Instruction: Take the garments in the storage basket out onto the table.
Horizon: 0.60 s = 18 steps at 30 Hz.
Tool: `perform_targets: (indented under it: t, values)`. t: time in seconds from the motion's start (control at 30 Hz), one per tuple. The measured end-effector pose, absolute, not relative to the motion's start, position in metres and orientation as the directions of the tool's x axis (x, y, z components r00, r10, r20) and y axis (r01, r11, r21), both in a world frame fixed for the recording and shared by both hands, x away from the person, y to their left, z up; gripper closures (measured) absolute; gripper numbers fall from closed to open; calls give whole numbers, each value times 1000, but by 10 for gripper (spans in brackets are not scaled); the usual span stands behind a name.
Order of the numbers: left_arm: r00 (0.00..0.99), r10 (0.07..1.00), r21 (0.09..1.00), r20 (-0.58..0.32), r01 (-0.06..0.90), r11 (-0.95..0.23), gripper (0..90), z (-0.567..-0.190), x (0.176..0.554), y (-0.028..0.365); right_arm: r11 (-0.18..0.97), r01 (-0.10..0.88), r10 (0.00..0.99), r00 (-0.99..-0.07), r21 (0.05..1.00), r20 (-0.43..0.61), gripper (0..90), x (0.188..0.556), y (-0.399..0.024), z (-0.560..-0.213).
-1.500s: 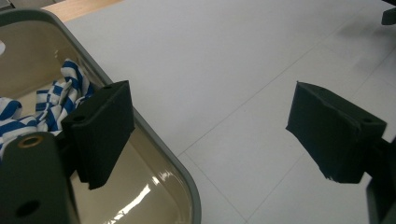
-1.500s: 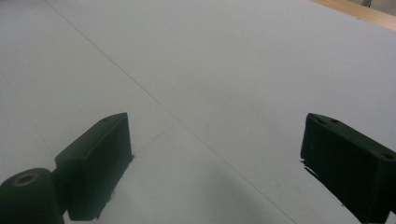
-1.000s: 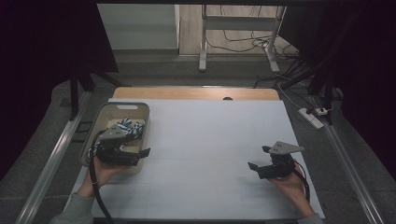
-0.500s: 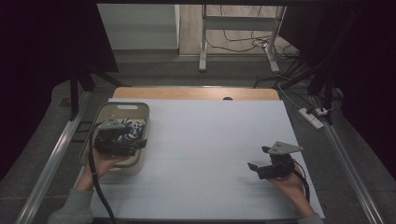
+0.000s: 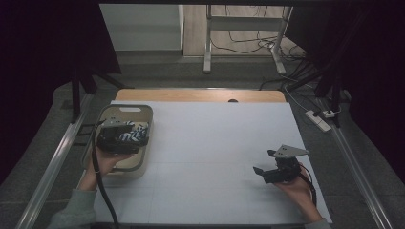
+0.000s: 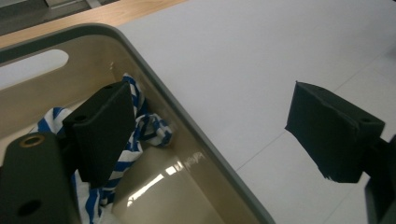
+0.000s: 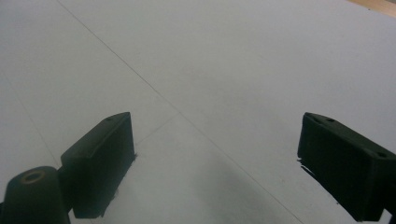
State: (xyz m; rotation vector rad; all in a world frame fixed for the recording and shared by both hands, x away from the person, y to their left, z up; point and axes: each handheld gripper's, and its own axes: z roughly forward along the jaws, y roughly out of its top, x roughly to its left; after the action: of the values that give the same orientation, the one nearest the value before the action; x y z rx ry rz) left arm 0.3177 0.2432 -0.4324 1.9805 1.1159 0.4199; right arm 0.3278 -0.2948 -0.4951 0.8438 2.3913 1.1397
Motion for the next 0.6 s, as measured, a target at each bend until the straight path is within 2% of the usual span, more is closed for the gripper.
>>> perform_targets:
  t: [0.6]
  values:
    - [504,857,764,-107,593,-254,154,-436,342,259,503,365,647,-760,784,-62,106,329,-294,-497]
